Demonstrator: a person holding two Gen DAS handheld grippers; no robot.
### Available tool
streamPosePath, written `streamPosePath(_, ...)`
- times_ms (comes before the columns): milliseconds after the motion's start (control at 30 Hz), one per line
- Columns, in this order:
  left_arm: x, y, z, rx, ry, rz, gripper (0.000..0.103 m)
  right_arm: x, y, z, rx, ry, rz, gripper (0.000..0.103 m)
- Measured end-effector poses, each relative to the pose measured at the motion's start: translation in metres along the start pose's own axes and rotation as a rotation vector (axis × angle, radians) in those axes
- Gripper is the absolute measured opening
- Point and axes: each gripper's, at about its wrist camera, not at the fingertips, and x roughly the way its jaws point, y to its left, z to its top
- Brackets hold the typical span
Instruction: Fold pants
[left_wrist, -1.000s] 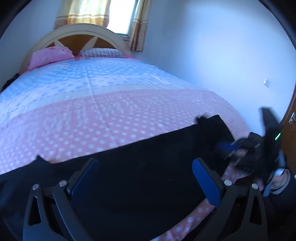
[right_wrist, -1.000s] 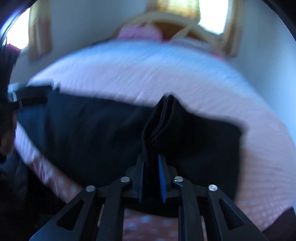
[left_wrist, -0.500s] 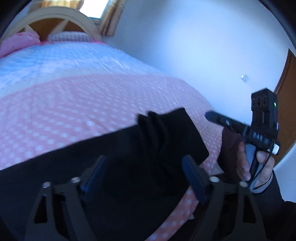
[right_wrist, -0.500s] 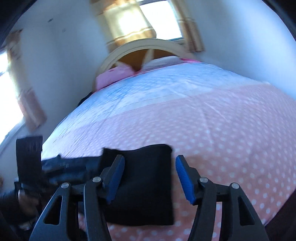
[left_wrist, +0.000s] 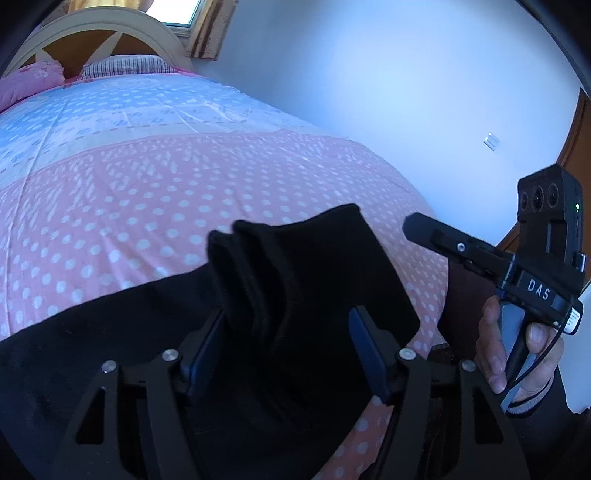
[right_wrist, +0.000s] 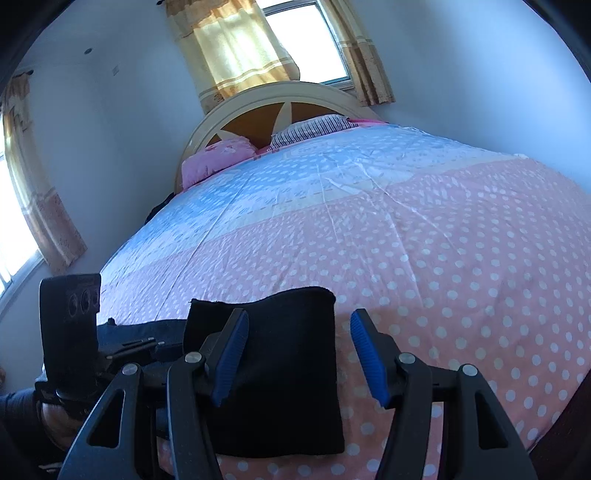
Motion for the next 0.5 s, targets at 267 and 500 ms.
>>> streamPosePath(267, 0.001, 0.007, 0.009, -0.033, 0.014, 0.010, 0.011, -0.001, 0.003, -0.003, -0.007, -0.008, -0.007, 0.059)
streamPosePath(500, -0.052, 0.011, 0.013, -0.054, -0.063, -0.026, 0.010, -0.013, 0.004, -0.002, -0.011, -0.077, -0.002, 0.059)
